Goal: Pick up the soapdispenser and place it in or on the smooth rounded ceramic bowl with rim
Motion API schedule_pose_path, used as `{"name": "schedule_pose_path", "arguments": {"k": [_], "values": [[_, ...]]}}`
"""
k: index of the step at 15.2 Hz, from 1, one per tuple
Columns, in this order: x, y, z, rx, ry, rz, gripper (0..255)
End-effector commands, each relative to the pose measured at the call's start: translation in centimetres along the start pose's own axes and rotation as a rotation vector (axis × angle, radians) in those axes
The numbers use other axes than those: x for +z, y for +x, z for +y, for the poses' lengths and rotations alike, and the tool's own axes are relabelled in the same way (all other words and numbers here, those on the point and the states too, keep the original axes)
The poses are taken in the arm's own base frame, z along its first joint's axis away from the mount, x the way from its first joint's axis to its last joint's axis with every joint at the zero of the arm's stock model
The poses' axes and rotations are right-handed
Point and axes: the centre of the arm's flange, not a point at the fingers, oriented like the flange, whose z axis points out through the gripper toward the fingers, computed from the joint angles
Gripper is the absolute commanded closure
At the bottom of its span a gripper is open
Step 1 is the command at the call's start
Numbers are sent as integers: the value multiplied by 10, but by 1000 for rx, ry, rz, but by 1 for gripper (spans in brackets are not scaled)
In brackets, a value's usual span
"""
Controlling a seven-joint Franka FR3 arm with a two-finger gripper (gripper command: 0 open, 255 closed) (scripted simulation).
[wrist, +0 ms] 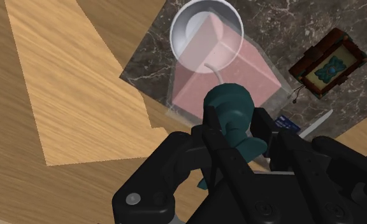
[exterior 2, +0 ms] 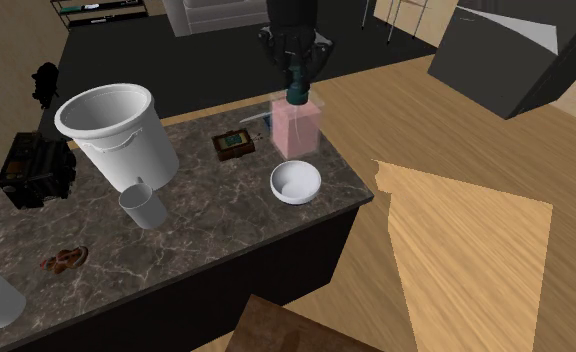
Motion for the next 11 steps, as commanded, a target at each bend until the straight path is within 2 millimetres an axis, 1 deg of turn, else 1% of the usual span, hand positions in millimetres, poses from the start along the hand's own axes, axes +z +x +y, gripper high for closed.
{"name": "schedule_pose_path", "arguments": {"k": [1,11], "values": [[11,-1,1,0,0,0,255],[63,-7,0,0,0,0,255]]}}
